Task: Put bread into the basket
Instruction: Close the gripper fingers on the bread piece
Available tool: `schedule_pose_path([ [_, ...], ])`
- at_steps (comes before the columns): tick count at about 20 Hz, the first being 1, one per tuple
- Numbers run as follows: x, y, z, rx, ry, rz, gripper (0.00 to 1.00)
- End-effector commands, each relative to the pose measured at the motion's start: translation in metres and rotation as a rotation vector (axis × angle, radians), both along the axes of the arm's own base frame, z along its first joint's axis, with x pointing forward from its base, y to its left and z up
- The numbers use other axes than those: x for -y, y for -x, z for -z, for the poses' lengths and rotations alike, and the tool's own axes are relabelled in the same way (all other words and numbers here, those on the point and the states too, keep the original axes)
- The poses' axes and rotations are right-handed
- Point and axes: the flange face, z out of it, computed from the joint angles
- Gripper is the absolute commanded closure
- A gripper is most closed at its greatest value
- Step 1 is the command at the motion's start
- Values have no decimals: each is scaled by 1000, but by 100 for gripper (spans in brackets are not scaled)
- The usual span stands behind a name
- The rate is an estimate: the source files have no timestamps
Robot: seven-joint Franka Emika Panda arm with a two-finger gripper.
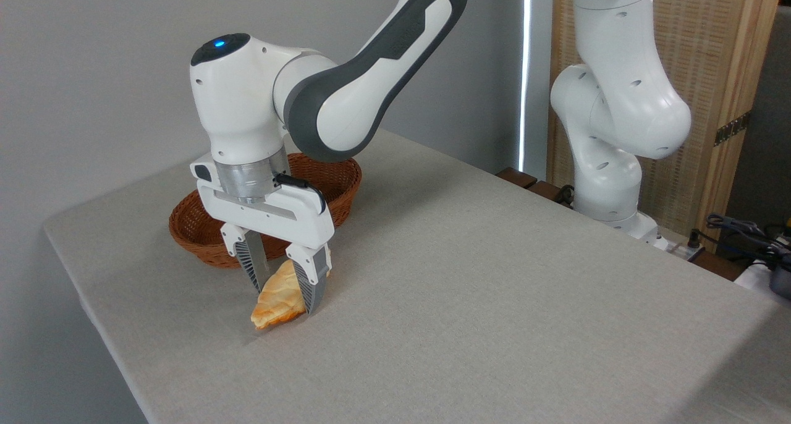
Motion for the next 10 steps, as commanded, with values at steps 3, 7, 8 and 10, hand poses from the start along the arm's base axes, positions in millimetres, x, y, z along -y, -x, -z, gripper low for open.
schedule_pose_path([
  [3,-1,3,-3,-12,-18,19,54],
  [7,-1,3,-4,-9,-17,19,58],
  [8,-1,3,-4,-9,-17,19,58],
  [10,0,3,-4,-9,-17,20,58],
])
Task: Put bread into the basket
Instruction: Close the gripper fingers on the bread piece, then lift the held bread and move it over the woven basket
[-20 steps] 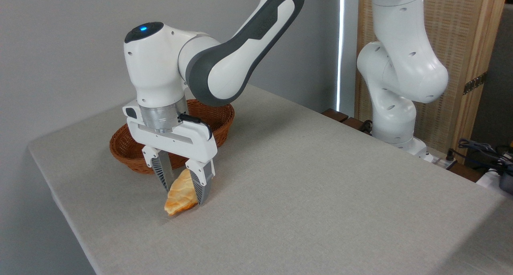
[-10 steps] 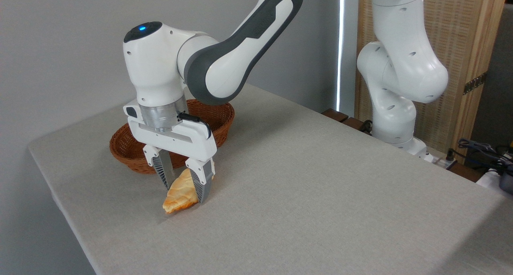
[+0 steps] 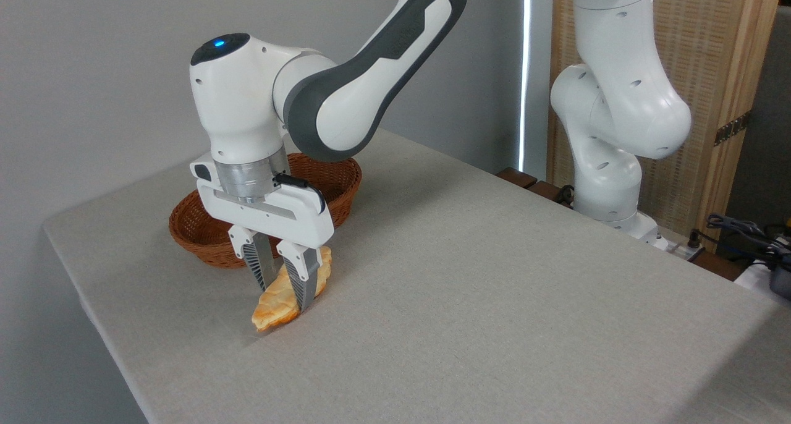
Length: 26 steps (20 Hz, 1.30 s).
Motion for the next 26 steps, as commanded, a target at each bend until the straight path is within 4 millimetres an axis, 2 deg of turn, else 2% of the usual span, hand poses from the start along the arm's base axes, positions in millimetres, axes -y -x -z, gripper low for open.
schedule_pose_path([
  [1,0,4,-5,-8,-17,21,58],
  [12,-2,5,-12,-2,-17,20,57],
  [20,-17,8,-48,49,-11,-3,57],
  [23,-35,12,-70,67,-11,10,57],
  [26,-43,19,-95,89,-5,20,54],
])
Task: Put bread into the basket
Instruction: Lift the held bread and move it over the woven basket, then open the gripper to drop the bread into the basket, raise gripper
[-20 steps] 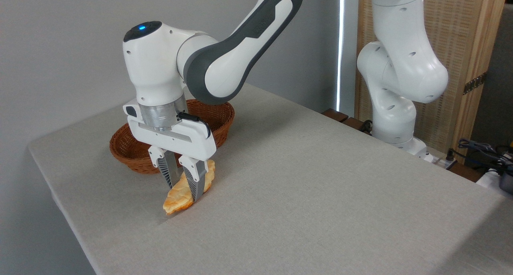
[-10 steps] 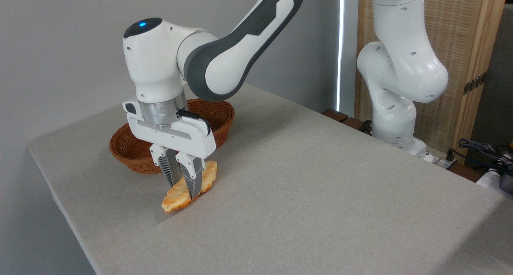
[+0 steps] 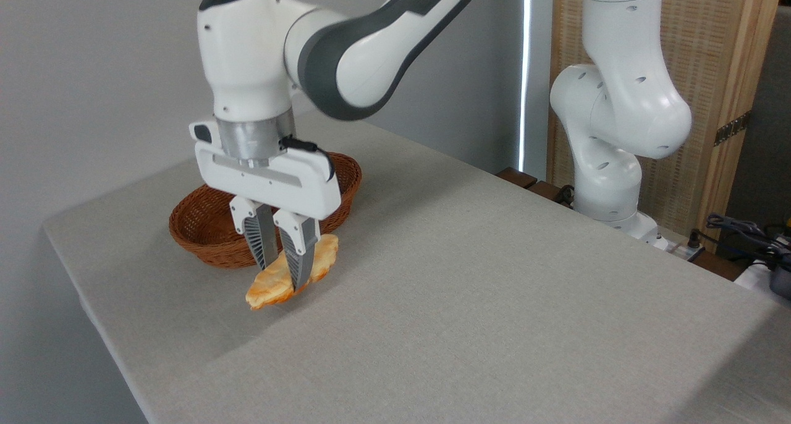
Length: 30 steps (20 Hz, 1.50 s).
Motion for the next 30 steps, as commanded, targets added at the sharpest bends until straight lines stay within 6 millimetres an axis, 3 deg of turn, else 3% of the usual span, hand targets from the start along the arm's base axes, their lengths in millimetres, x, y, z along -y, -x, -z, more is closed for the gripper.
schedule_pose_path([
  [1,-12,11,-37,27,-10,24,54],
  [7,-6,13,-60,69,-5,128,54],
  [14,23,22,-76,91,93,189,53],
  [16,44,27,-78,91,127,220,53],
  [18,74,36,-77,83,136,268,45],
  [20,111,47,-70,67,140,332,28],
  [21,128,52,-65,55,141,357,6],
  [22,141,58,-64,51,142,378,0],
  [27,189,79,-48,10,141,457,0],
  [30,196,84,-46,2,142,451,0],
])
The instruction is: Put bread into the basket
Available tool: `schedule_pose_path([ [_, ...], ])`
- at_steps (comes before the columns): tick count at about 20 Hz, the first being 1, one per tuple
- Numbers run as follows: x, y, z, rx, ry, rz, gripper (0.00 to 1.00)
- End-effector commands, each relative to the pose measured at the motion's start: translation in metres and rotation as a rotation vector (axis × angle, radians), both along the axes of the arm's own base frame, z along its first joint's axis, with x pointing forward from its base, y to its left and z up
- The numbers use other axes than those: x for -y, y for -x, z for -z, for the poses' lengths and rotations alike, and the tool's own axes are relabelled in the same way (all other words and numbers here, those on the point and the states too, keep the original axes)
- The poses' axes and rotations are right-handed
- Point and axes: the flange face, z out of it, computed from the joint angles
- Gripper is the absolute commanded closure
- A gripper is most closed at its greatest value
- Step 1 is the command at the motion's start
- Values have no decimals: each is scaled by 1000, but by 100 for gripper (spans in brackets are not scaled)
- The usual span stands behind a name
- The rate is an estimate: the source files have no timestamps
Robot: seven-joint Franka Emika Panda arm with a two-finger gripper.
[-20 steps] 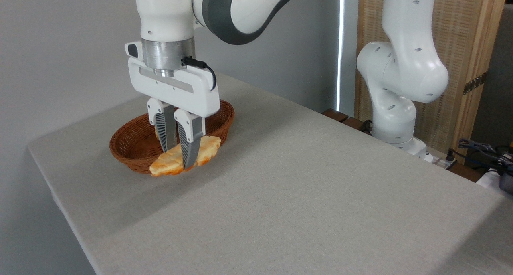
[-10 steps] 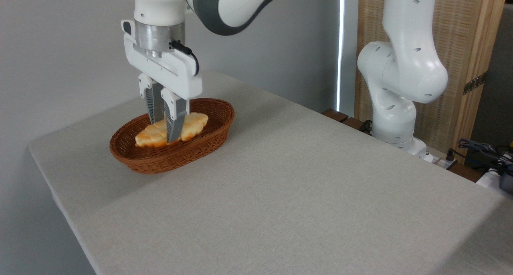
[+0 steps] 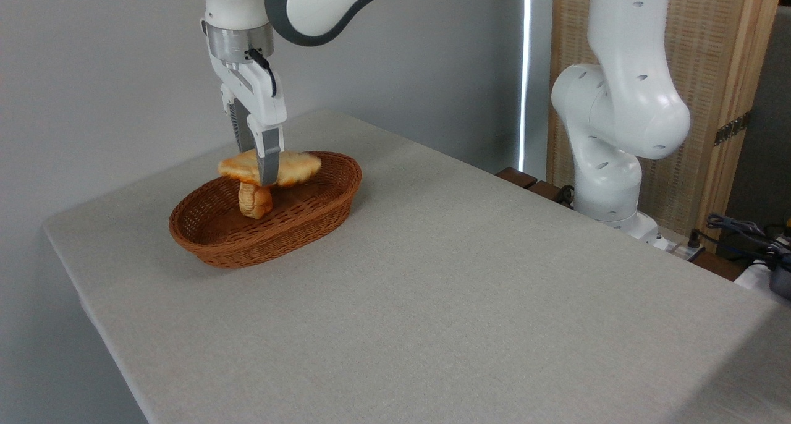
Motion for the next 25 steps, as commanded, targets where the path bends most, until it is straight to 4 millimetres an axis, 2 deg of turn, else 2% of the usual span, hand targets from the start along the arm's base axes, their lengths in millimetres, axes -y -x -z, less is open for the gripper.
schedule_pose_path([
  [1,4,2,0,-24,6,-10,0],
  [6,0,0,-1,-20,5,-15,0],
  [9,-16,-8,-8,0,4,-40,0],
  [12,-48,-24,-9,5,-2,-91,0],
  [14,-81,-38,-11,26,-37,-133,0],
  [17,-116,-51,-8,34,-62,-147,0],
  [21,-163,-58,-5,2,-88,-99,0],
  [25,-188,-64,-4,-6,-93,-108,0],
])
